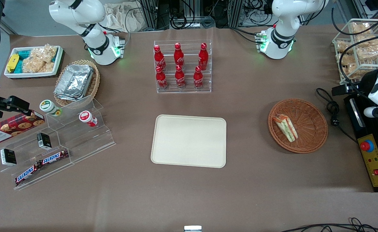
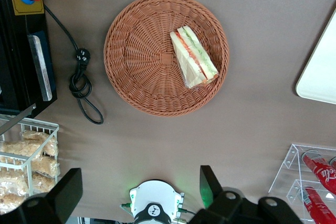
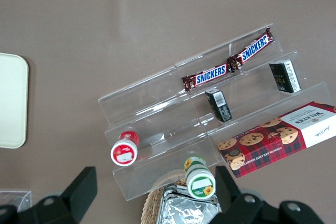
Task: Place sandwich from basket to tray
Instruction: 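Move the left gripper toward the wicker basket with the sandwich, then lower the left gripper onto the wrapped sandwich and close on it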
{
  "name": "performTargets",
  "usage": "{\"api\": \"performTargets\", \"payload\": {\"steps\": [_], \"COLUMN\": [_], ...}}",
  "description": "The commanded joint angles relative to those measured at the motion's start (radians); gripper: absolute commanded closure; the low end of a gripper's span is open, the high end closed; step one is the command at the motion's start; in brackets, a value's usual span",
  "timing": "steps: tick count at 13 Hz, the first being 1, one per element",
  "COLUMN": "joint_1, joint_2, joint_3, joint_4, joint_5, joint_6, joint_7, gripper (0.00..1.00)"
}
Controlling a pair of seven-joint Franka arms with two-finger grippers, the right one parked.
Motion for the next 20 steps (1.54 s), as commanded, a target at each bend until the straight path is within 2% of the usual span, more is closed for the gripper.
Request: {"api": "performTargets", "payload": {"steps": [1,7,10,14,18,20], "joint_1": [0.008,0.005,0.005,0.008,-0.001,-0.001], "joint_2": [0.010,0.011,-0.050,-0.203,-0.182,-0.173], "joint_3": [-0.010,-0.011,-0.011,-0.010,-0.014,-0.016], "joint_4": [0.038,0.008,-0.115,-0.438,-0.572,-0.626], "joint_5": [-0.004,-0.007,-0.014,-0.018,-0.049,-0.067], "joint_6": [-0.037,-0.035,0.009,0.259,0.433,0.553], "joint_7": [0.006,0.000,0.000,-0.001,-0.006,-0.070], "gripper": [0.01,0.01,0.01,0.01,0.01,0.01]}}
